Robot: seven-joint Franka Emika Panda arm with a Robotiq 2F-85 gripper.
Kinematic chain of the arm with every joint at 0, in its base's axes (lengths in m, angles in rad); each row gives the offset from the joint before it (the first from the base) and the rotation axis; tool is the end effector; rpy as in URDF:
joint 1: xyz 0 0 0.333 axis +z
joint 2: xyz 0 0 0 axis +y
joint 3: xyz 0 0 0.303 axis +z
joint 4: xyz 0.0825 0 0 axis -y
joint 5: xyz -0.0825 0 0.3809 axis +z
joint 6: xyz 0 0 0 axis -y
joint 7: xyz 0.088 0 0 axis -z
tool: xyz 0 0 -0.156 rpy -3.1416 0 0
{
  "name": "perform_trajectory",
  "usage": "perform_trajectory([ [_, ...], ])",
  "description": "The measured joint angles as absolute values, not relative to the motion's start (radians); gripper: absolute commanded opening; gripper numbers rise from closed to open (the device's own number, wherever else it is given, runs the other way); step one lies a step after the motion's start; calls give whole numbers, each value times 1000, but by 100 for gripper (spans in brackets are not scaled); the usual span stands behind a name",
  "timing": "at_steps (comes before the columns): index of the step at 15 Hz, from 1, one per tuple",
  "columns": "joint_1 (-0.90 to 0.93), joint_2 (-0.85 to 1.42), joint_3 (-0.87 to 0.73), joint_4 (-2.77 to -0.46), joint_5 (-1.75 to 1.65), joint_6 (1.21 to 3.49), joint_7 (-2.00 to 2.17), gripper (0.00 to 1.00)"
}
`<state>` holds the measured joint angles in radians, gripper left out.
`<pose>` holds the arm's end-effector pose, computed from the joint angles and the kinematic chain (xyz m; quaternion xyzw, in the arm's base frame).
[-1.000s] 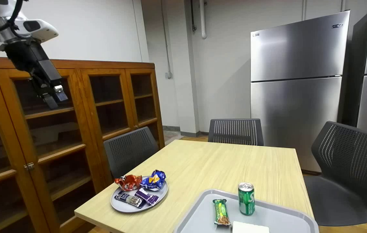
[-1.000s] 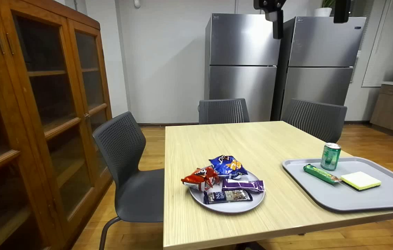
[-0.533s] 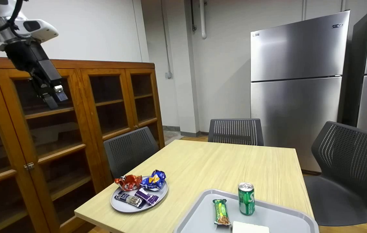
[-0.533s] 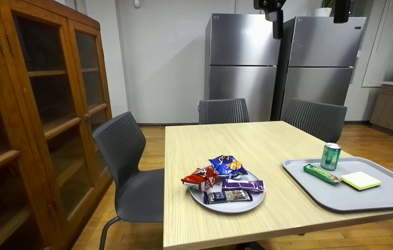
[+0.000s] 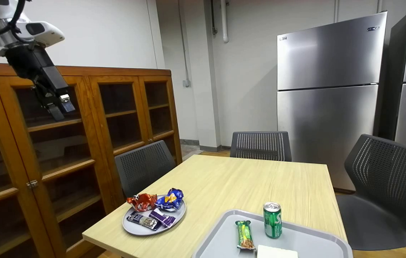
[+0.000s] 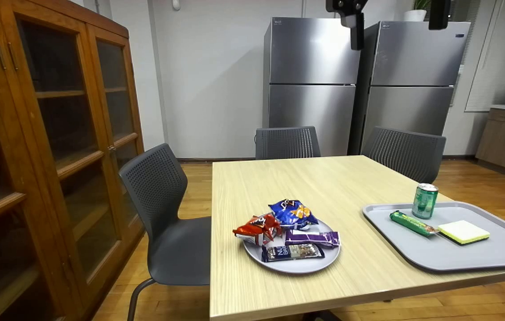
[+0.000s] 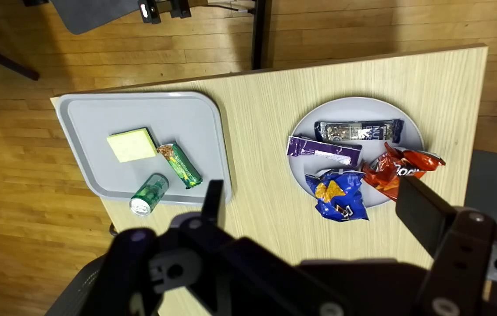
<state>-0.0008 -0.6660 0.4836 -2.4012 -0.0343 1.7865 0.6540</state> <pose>0.3302 0.1735 0.4643 0.9787 -0.1263 0.0773 0.1421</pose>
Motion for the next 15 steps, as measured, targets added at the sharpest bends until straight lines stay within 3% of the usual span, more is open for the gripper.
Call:
perform_trajectory([
  [5, 5, -614, 454, -2409, -40, 1849, 645, 100],
  [15, 26, -237, 386, -2358, -113, 2146, 618, 100],
])
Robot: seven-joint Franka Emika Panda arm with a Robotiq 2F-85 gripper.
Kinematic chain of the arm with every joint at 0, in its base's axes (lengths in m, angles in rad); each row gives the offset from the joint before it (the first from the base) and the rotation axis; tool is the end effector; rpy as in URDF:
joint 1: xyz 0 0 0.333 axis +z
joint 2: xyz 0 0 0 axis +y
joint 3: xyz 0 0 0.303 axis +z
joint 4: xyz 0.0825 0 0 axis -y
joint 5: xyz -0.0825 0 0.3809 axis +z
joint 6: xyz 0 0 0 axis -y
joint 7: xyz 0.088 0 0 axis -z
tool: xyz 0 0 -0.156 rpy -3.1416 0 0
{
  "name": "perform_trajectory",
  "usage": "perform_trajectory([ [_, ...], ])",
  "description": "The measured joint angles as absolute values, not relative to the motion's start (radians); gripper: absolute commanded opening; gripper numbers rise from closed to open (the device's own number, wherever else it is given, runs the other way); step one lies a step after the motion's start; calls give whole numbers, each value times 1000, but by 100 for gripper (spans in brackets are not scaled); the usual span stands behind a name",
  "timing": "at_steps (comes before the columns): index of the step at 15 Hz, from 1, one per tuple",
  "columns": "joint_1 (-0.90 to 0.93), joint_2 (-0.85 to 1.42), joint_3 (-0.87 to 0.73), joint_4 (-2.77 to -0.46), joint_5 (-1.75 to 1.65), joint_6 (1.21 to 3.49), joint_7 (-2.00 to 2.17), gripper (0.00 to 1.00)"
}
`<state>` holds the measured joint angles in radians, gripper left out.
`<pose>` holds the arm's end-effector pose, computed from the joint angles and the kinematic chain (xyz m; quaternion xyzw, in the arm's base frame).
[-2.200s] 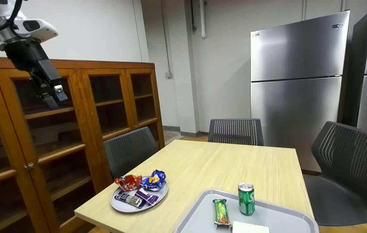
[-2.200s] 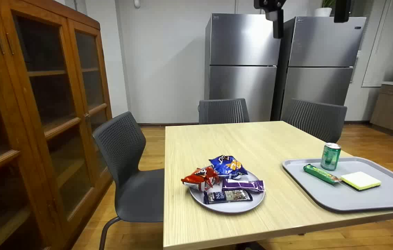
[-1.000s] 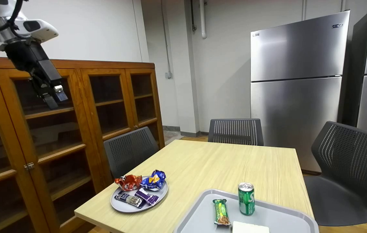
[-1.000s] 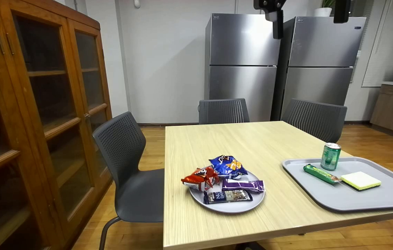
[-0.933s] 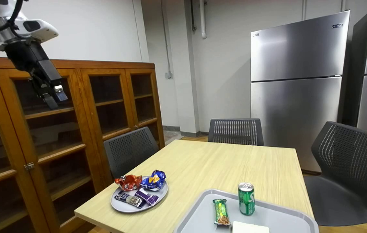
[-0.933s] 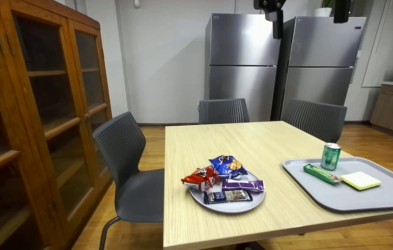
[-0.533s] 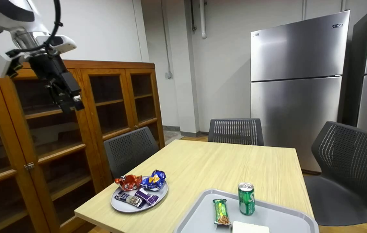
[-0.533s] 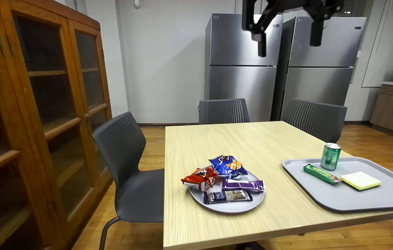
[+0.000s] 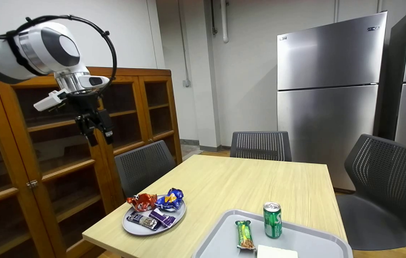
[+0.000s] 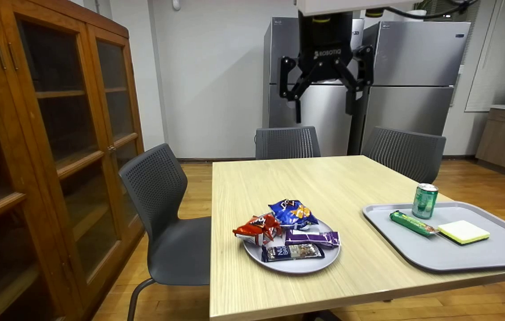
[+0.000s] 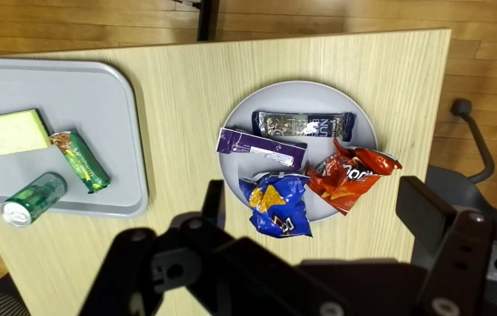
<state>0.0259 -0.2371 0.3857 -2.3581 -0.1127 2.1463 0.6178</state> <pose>0.4349 0.1770 0.3576 0.9928 -0.0769 0.0472 0.0785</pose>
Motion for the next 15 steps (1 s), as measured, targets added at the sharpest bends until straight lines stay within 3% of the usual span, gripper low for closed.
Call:
perform_trajectory([
  [15, 179, 242, 228, -2018, -86, 2155, 785, 100],
])
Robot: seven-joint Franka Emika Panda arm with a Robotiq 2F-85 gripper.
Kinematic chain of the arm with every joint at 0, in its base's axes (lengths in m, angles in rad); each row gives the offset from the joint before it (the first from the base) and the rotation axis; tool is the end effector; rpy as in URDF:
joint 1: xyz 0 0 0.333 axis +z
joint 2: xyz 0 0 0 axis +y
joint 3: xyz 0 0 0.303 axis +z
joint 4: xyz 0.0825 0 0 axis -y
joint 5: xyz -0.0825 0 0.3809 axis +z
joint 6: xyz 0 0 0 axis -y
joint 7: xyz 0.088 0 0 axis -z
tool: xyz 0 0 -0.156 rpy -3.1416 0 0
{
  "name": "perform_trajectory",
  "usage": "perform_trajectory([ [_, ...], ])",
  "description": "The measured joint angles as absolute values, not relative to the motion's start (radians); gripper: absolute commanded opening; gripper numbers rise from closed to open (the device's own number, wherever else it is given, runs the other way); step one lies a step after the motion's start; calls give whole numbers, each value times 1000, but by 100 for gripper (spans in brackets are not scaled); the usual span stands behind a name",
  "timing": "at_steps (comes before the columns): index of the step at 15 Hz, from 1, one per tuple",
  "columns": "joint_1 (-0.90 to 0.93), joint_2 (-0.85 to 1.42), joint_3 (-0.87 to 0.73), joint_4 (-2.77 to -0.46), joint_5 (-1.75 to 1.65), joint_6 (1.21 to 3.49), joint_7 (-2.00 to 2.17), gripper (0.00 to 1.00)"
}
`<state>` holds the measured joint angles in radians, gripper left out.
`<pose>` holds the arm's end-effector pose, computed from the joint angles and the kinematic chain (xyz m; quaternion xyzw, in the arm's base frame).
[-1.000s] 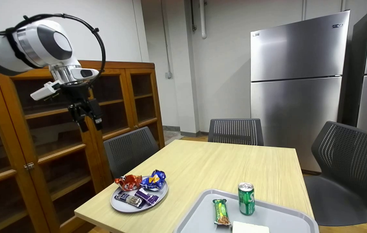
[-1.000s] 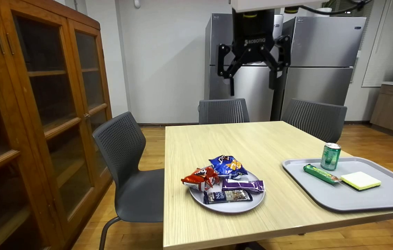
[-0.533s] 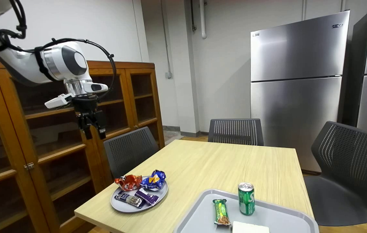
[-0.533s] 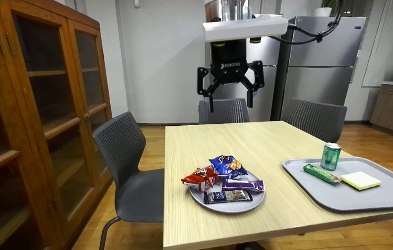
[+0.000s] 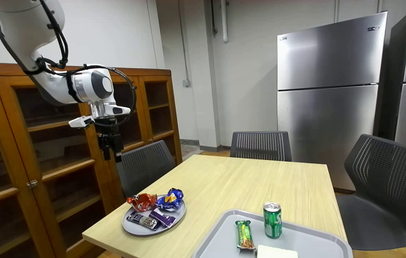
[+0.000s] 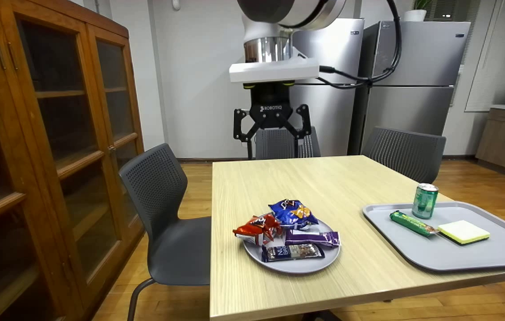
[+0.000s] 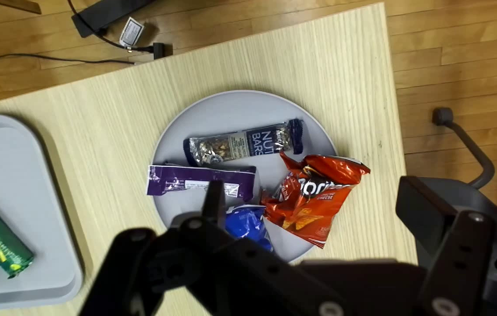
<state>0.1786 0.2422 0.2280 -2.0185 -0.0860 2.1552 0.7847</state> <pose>0.5270 0.2192 0.2676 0.9851 -0.1645 -0.0364 0.0336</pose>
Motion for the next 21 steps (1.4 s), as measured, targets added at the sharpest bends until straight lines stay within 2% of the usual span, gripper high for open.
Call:
perform_trajectory([
  [4, 195, 306, 211, -1958, -73, 2154, 777, 100],
  [21, 201, 308, 206, -1953, -73, 2152, 777, 100],
])
